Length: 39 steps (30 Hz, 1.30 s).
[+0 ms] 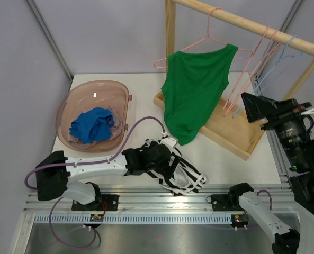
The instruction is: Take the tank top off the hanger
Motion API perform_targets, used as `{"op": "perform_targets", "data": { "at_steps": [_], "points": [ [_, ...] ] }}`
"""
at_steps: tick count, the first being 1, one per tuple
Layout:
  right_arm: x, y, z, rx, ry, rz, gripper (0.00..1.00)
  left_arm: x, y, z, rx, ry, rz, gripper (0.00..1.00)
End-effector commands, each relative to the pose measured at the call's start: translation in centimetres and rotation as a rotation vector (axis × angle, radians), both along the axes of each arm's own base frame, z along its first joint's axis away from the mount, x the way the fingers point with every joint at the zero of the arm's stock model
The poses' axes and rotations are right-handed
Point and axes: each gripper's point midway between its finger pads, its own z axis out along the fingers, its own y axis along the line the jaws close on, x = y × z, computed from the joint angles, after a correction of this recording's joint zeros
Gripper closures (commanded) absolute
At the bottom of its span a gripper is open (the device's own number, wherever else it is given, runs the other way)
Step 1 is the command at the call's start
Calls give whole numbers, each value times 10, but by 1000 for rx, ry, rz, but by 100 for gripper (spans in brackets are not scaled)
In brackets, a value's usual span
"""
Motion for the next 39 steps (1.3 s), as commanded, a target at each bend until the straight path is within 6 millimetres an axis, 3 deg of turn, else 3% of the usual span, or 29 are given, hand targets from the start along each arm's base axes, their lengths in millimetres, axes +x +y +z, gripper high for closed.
{"op": "perform_targets", "data": {
  "at_steps": [1,6,10,14,15,16,19,22,23,24,30,31,37,38,39],
  "points": [
    [-19,11,-19,-87,7,87,0,6,-31,-2,-67,7,-4,1],
    [-36,14,-31,-111,-6,133,0,0,-43,-42,-34,73,-20,1],
    [-53,17,-33,-124,-32,170,1,-10,-40,-89,29,153,-12,3],
    [-63,16,-32,-132,-54,185,0,-15,-31,-110,57,187,10,71],
    [-65,16,-32,-136,-59,185,1,-14,-28,-111,67,183,21,93],
    [-68,15,-31,-137,-66,186,1,-10,-23,-110,81,162,49,100],
    [-73,15,-31,-145,-77,189,0,5,-5,-89,109,83,126,100],
    [-75,14,-31,-151,-86,188,1,28,18,-46,105,-19,240,100],
    [-76,13,-32,-152,-85,187,0,35,35,-37,132,-32,283,100],
    [-75,14,-33,-157,-86,187,1,45,41,-10,79,-75,325,100],
    [-75,13,-37,-175,-83,182,0,80,97,74,-29,-174,475,100],
    [-75,13,-37,-175,-81,181,1,83,109,100,-56,-208,497,100],
    [-72,7,-37,-172,-73,146,0,109,172,184,-96,-332,641,100],
    [-70,7,-37,-168,-68,143,1,118,191,204,-108,-354,710,100],
    [-68,7,-38,-162,-64,142,1,123,201,211,-104,-360,740,100]
  ]
}}
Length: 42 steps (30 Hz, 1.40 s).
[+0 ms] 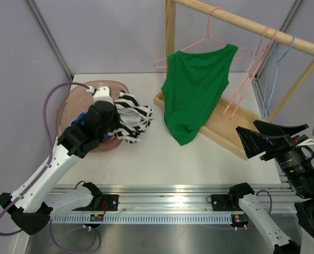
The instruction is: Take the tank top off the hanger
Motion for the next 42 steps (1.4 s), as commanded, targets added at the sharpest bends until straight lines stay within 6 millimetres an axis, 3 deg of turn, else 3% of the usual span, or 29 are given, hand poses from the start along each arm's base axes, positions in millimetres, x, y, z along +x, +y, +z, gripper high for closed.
{"op": "perform_targets", "data": {
  "at_steps": [1,2,3,5,7,8,9,10,11,12,13,14,16,17,20,24,27,30,37,42],
  "points": [
    [3,-2,1,-1,-7,-18,0,17,46,48,28,-69,111,100],
    [5,-1,1,5,-2,-15,0,31,66,47,36,-50,180,100],
    [6,0,0,8,-3,-8,1,38,68,60,2,-59,173,100],
    [8,0,0,13,3,-11,0,61,94,56,8,-27,242,100],
    [11,-2,2,26,5,-30,1,78,102,63,-28,-17,240,100],
    [12,-3,3,33,3,-35,0,87,120,63,-39,-9,289,100],
    [13,-4,6,42,-5,-40,0,100,126,52,-40,28,301,100],
    [15,-5,8,45,-7,-52,0,107,129,58,-60,20,296,100],
    [15,-5,10,56,-9,-52,1,114,143,54,-68,35,331,100],
    [17,-5,14,57,-19,-51,0,122,146,45,-85,70,326,100],
    [18,-5,16,60,-26,-54,1,126,148,46,-90,78,330,88],
    [19,-5,17,63,-27,-55,1,128,163,44,-98,82,366,84],
    [21,-1,22,67,-45,-36,1,131,165,40,-128,89,349,68],
    [21,3,23,70,-47,-16,1,130,172,32,-132,102,368,39],
    [28,17,35,101,-40,55,1,125,176,34,-143,95,378,1],
    [59,55,36,113,75,223,1,112,158,49,-181,60,287,1],
    [81,69,41,175,121,273,1,93,142,62,-158,12,230,1],
    [129,86,31,201,211,283,0,70,117,58,-126,12,159,1],
    [197,84,27,261,254,136,1,13,68,43,-116,-71,-64,1],
    [234,83,25,332,274,41,1,-20,49,33,-153,-137,-156,1]
  ]
}}
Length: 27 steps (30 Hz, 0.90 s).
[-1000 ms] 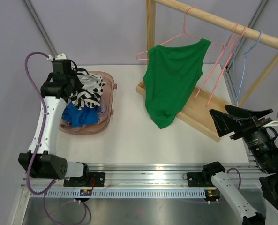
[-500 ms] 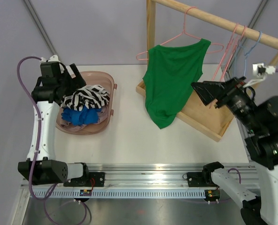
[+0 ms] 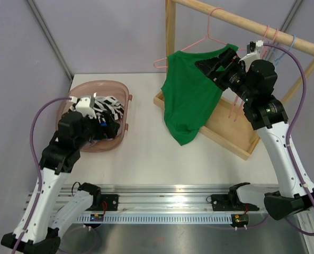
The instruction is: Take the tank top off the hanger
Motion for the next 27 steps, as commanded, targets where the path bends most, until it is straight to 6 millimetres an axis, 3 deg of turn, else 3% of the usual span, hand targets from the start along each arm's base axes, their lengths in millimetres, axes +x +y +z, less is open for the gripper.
{"op": "perform_targets", "data": {
  "at_steps": [1,2,5,11,12,17,18,19,21,22,24,25,27],
  "points": [
    [11,-7,56,98,-134,-102,2,-15,-16,19,-55,-152,-87,1],
    [13,-2,61,104,-143,-102,3,-18,-17,9,-58,-144,-93,1],
    [45,0,51,93,-110,-224,5,-22,-16,2,-71,-162,-94,1],
    [78,1,59,50,-143,-391,9,-25,-15,-6,-64,-154,-95,1],
    [89,1,50,37,-122,-422,9,-26,-13,-8,-56,-154,-92,1],
    [110,4,50,57,-106,-483,12,-26,-12,-10,-50,-153,-91,1],
    [121,4,43,44,-94,-514,14,-26,-14,-9,-52,-154,-98,1],
    [121,4,54,56,-113,-521,15,-26,-14,-10,-51,-153,-99,1],
    [139,13,38,24,-77,-529,16,-27,-15,-10,-50,-155,-106,1],
    [140,13,51,35,-98,-534,21,-27,-15,-10,-51,-153,-109,1],
    [152,16,33,-9,-56,-571,30,-27,-15,-9,-49,-158,-115,1],
    [151,16,39,-4,-60,-581,40,-27,-15,-10,-47,-157,-114,1],
    [149,18,33,-15,-44,-611,47,-28,-15,-9,-45,-161,-115,1]
  ]
}}
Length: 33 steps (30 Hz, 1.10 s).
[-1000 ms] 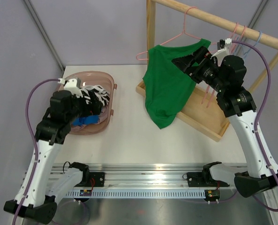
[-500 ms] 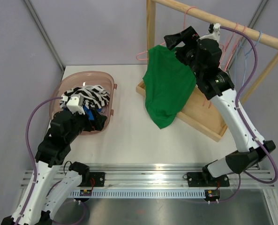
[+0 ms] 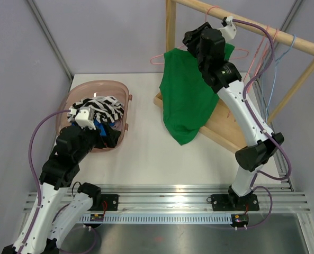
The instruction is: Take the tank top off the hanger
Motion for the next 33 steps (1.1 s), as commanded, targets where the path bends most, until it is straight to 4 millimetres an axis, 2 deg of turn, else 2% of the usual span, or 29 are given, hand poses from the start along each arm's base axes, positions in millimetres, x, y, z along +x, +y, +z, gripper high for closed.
{"op": "perform_targets", "data": {
  "at_steps": [1,3,4,5,7,9,11,17,20,26,28,30,31,32,33],
  "points": [
    [-8,-7,9,-7,-11,-98,50,2,-5,12,-6,-59,-33,1],
    [-13,-6,13,3,-25,-104,61,2,-4,12,-7,-58,-33,1],
    [-13,-4,9,7,-27,-105,72,2,-5,11,-6,-57,-36,1],
    [-17,-6,14,20,-37,-101,77,2,-6,12,-8,-58,-42,1],
    [-18,-7,9,24,-34,-105,83,2,-6,11,-7,-56,-43,1],
    [-22,-9,14,39,-46,-99,92,2,-6,12,-8,-59,-44,1],
    [-26,-7,19,46,-59,-78,96,2,-5,11,-8,-57,-41,1],
    [-36,-1,46,49,-120,-11,100,2,-5,11,-7,-58,-38,1],
    [-49,0,65,58,-163,35,100,2,-4,10,-8,-56,-33,1],
    [-69,3,87,79,-212,109,100,1,-4,11,-10,-60,-35,1],
    [-74,8,88,87,-212,147,100,1,-4,13,-12,-66,-35,1],
    [-88,15,94,99,-230,221,100,0,-5,15,-16,-75,-43,1],
    [-90,20,87,99,-215,252,100,-1,-5,17,-20,-85,-46,1],
    [-104,25,93,105,-232,314,100,-2,-7,18,-21,-90,-54,1],
    [-106,29,81,107,-208,341,100,-3,-7,21,-26,-99,-57,1]
  ]
}}
